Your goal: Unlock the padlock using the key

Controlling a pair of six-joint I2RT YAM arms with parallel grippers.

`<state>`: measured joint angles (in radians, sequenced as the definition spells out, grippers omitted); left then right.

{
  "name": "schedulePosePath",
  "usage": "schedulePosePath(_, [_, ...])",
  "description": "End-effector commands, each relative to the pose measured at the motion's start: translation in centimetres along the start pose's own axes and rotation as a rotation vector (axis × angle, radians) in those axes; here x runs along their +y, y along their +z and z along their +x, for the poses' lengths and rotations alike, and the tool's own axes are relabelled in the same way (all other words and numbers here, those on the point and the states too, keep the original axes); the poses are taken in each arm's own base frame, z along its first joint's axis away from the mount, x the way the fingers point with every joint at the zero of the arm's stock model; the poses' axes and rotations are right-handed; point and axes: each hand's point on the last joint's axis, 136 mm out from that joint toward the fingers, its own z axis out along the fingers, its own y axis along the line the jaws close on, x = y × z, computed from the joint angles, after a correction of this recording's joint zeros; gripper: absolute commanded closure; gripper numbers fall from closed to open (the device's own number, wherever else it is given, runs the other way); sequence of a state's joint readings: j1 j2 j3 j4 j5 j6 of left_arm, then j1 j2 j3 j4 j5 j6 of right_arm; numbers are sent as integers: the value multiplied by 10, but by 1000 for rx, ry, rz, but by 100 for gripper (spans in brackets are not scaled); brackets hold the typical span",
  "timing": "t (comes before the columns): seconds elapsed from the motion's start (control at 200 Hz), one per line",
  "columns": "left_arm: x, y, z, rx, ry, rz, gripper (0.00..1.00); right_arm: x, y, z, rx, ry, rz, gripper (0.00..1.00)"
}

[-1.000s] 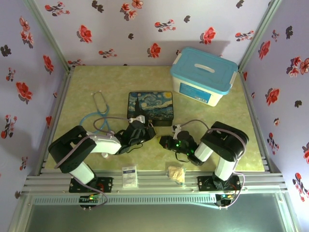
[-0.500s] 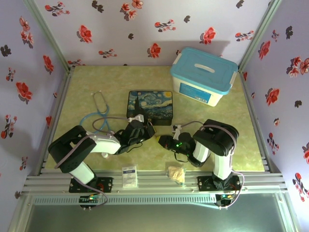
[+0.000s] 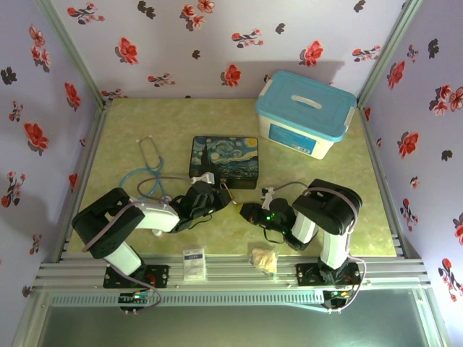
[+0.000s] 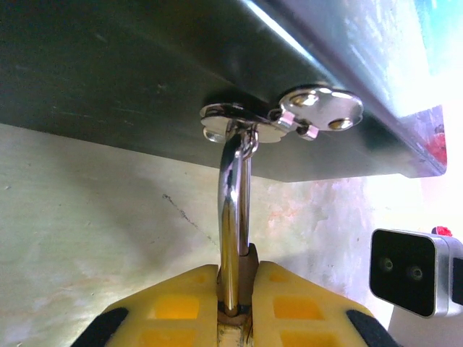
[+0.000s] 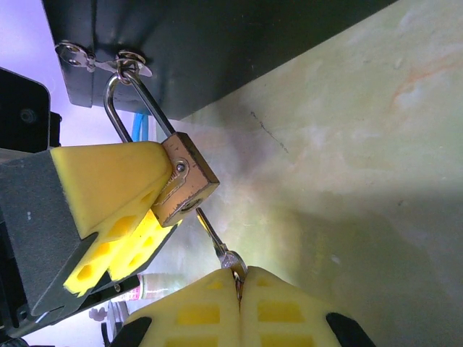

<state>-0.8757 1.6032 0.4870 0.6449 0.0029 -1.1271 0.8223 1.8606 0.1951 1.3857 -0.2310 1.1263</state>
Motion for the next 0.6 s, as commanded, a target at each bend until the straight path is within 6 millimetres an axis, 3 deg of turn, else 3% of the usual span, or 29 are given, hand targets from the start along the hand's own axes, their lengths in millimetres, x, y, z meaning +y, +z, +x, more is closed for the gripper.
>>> schedulePosePath(0.0, [-20, -2, -9, -28, 2, 91, 100, -18, -2, 7, 24, -7, 58, 100])
schedulePosePath(0.34, [-12, 7, 1, 0, -37, 115, 100, -6, 2, 1, 17, -27, 12, 100])
schedulePosePath(0.47, [-14, 5, 0, -3, -32, 125, 100, -11, 1, -1, 18, -21, 34, 100])
schedulePosePath(0.595, [-22, 1, 1, 1, -44, 169, 100, -4, 3, -13, 22, 30, -19, 100])
